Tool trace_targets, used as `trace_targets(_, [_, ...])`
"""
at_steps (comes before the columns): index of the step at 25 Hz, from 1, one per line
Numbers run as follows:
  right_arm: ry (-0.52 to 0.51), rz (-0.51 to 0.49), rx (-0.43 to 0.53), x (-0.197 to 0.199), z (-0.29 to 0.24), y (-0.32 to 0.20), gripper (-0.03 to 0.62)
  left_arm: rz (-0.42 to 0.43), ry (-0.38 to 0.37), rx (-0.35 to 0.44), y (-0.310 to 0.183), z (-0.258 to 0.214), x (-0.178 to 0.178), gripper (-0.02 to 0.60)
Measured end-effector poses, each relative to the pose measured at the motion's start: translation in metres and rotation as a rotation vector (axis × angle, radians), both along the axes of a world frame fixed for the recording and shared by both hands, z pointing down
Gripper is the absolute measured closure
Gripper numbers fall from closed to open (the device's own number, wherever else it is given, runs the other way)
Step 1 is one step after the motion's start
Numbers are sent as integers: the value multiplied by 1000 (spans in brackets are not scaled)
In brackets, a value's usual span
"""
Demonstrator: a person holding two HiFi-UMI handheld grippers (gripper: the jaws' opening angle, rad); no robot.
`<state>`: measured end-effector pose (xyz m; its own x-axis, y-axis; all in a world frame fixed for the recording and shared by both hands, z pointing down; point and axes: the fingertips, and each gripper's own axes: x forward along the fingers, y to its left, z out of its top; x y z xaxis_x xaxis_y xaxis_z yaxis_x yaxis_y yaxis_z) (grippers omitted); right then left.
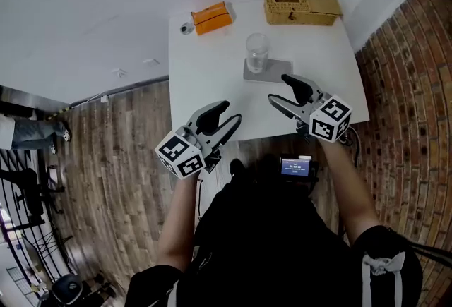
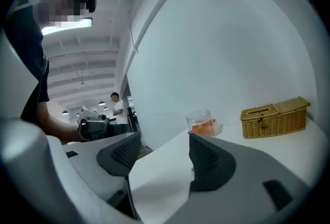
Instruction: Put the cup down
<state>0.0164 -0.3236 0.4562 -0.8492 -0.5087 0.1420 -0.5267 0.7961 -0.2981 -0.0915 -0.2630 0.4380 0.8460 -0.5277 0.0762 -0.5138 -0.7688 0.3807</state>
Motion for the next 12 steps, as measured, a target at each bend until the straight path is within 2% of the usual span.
trace_targets(8, [-48,17,66,-5,-41,24,455,38,6,26,3,-6,9,396])
trace_targets(12, [-72,24,90,-6,-54,30,499,42,2,38,2,-8,9,405])
